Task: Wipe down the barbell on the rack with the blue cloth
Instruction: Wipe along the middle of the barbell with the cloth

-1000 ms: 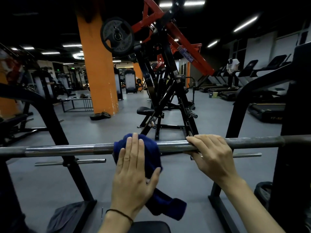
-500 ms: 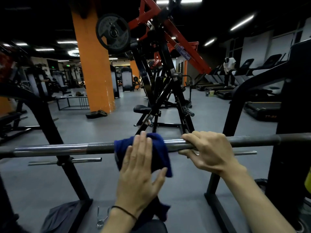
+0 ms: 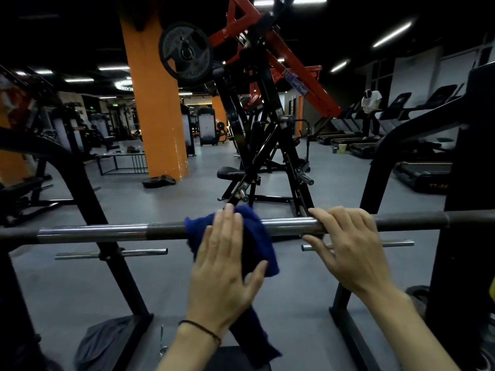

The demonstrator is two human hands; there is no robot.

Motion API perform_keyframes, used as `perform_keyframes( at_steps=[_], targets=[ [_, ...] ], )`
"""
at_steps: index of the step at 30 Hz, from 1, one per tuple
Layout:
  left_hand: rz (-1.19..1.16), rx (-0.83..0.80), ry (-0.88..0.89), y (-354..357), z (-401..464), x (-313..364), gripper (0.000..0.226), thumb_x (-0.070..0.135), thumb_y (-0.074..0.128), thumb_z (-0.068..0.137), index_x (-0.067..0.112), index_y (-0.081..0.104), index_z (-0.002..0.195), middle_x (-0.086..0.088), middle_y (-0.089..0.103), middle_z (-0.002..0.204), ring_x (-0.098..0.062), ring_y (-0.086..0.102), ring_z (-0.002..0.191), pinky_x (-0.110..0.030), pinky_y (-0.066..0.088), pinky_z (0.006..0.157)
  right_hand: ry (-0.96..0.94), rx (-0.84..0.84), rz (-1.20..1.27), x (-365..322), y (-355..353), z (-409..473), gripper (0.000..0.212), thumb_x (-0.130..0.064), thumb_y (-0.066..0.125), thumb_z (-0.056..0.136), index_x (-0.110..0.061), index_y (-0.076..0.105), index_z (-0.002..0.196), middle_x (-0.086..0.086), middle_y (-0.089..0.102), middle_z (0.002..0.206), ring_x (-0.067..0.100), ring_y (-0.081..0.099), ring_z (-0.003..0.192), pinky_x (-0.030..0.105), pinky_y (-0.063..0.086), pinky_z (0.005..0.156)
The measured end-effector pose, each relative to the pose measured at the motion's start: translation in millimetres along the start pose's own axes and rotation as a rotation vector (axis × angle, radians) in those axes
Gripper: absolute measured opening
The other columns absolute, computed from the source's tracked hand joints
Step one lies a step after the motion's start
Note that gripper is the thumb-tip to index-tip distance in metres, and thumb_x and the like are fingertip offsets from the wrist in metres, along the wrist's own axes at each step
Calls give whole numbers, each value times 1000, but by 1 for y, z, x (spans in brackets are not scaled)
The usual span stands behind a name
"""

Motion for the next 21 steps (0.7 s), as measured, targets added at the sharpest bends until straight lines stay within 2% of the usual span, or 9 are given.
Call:
perform_keyframes(
  at_steps=[3,5,7,9,12,17,21],
  targets=[
    [4,33,-118,-1,-2,-11,90,63,34,98,0,15,158,-15,10,168,-30,9,156,-45,8,127,70,45,-17,-8,5,-5,56,-55,48,100,-11,63,131,6,60,113,28,54,107,46,36,104],
    [-27,31,-221,1,5,7,94,66,35,96,-2,13,158,-18,7,167,-33,5,155,-49,7,126,111,74,-22,-14,8,-4,56,-55,49,99,-10,63,130,7,58,115,29,52,110,48,34,106],
    [-63,13,-173,6,14,41,96,68,37,96,-2,12,158,-19,5,167,-34,2,155,-50,8,126,112,90,-25,-14,11,-5,55,-55,49,98,-11,62,129,8,57,115,30,51,110,48,34,105],
    [-89,-11,-4,10,17,71,95,66,41,96,-1,16,158,-18,7,167,-32,4,156,-48,11,126,87,94,-33,-11,11,-6,53,-54,47,99,-12,60,130,8,56,116,31,51,109,48,34,102],
    [-70,-18,108,5,11,54,86,59,46,98,4,18,159,-12,9,168,-26,8,156,-44,16,125,64,94,-23,-7,10,-7,51,-51,44,101,-12,61,129,7,58,115,29,51,108,46,35,99],
    [-12,28,-38,-2,-6,-5,84,55,42,97,2,18,158,-13,10,168,-28,11,156,-43,9,127,88,107,-45,-8,14,-5,56,-56,52,96,-10,63,127,8,59,111,29,52,105,45,34,96],
    [-135,24,-139,6,6,39,93,59,45,95,-1,13,158,-17,4,168,-34,3,156,-47,6,126,108,128,-33,-11,14,-2,54,-56,52,96,-10,63,121,9,59,106,31,53,99,46,34,94]
  ],
)
Point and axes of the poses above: each hand's wrist, its own z-axis towards the middle knuckle, its own y-axis out of the palm, x = y × z, the point moved 5 cm from there along z, towards the middle knuckle
